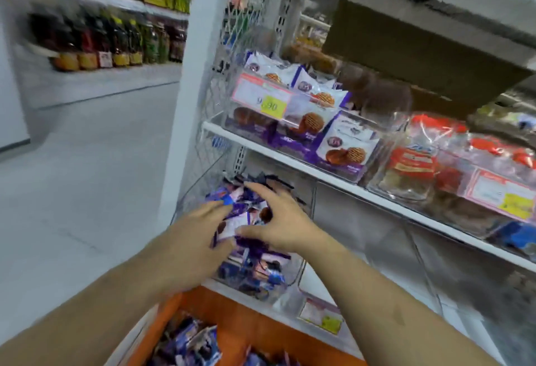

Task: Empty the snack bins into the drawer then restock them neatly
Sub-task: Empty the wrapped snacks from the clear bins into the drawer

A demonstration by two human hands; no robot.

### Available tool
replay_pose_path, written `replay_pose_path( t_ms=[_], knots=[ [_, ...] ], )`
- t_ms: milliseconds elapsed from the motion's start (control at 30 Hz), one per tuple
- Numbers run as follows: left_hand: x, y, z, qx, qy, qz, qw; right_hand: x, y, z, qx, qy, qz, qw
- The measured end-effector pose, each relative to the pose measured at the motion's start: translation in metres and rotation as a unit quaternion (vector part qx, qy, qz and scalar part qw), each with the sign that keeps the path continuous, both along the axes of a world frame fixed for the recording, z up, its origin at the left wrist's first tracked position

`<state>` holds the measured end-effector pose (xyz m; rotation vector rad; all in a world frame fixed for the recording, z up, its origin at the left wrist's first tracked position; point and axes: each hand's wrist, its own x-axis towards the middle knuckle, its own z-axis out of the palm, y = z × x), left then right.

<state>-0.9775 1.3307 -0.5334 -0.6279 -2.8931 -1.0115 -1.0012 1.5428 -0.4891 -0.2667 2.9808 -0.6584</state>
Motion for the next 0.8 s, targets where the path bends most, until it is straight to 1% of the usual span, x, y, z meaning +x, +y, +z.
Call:
replay_pose_path(
  t_ms=[67, 133, 233, 400, 567, 700, 800],
  knots=[
    [-0.002, -0.002, -0.005, 0.016, -0.004, -0.009, 1.000, -0.019, -0.006, -0.011, 0.029, -0.036, -0.003, 0.999],
    [-0.004, -0.004, -0.008, 0.023, -0.018, -0.010, 1.000, -0.032, -0.013, -0.020, 0.078, -0.053, -0.010, 0.995],
    [-0.004, -0.008, -0.011, 0.029, -0.040, -0.012, 0.999, -0.044, -0.015, -0.033, 0.113, -0.029, -0.013, 0.993],
    [-0.002, -0.016, -0.007, 0.052, -0.046, -0.005, 0.998, -0.038, -0.008, -0.035, 0.080, 0.018, -0.021, 0.996],
    [-0.002, -0.025, -0.010, 0.074, -0.053, -0.017, 0.996, -0.029, -0.001, -0.032, 0.018, 0.081, -0.041, 0.996],
    [-0.002, -0.030, -0.012, 0.078, -0.048, -0.017, 0.996, -0.025, -0.005, -0.027, 0.005, 0.066, -0.065, 0.996],
    [-0.003, -0.030, -0.012, 0.083, -0.031, -0.017, 0.996, -0.022, -0.007, -0.020, -0.033, 0.077, -0.090, 0.992]
  ],
)
